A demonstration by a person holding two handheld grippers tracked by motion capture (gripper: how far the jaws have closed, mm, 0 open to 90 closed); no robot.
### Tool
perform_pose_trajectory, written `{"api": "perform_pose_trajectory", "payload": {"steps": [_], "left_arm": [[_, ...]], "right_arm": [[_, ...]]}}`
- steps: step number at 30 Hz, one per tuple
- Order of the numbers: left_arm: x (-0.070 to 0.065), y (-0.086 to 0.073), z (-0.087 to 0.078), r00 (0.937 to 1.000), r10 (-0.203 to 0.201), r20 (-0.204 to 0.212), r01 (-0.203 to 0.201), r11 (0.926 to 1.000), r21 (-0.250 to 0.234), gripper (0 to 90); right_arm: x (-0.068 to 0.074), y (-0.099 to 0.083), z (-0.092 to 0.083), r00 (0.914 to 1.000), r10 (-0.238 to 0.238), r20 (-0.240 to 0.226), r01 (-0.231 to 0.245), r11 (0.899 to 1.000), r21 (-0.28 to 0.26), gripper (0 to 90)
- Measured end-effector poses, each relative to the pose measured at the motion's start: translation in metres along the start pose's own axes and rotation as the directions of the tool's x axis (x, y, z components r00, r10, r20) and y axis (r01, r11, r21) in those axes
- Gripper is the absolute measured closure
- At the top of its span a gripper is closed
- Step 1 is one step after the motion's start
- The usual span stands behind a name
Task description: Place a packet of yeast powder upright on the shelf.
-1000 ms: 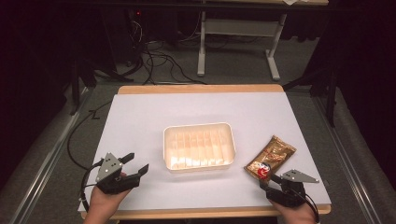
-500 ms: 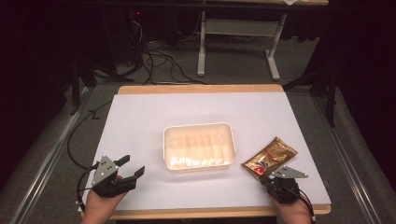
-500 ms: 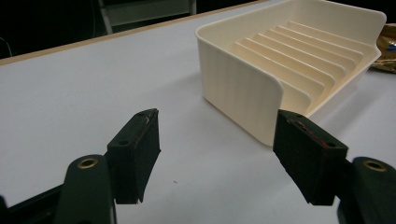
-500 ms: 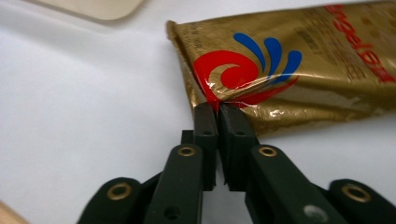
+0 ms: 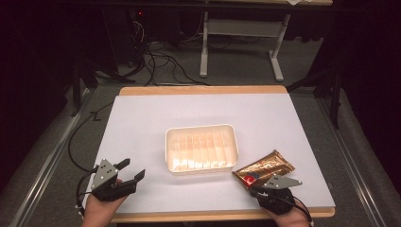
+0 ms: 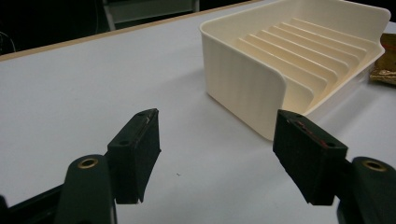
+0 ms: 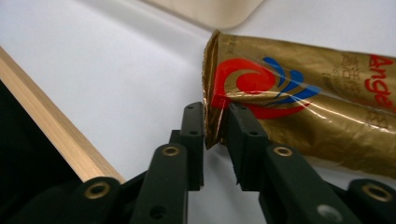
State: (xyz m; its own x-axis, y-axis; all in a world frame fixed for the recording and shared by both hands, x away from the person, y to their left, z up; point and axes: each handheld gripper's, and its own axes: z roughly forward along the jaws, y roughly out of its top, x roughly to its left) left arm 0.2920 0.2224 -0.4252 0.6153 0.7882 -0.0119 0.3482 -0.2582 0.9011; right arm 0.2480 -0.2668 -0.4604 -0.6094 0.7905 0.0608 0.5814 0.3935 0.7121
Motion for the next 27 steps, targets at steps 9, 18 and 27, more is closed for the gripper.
{"api": "perform_pose_trajectory", "payload": {"steps": [9,18,27], "left_arm": [[0.001,-0.001,-0.002,1.0000,-0.002,-0.004,0.002,1.0000,0.002,32.4],[0.002,-0.005,-0.007,0.9997,-0.010,-0.021,0.010,1.0000,0.001,32.3],[0.005,-0.011,-0.016,0.9988,-0.028,-0.041,0.029,0.9996,0.008,32.3]], "right_arm": [[-0.016,0.004,-0.023,0.9956,0.085,0.040,-0.077,0.983,-0.165,78.1],[-0.052,0.000,-0.030,0.9742,0.196,0.112,-0.167,0.959,-0.229,76.5],[-0.083,-0.004,-0.031,0.9432,0.302,0.138,-0.258,0.928,-0.267,55.7]]}}
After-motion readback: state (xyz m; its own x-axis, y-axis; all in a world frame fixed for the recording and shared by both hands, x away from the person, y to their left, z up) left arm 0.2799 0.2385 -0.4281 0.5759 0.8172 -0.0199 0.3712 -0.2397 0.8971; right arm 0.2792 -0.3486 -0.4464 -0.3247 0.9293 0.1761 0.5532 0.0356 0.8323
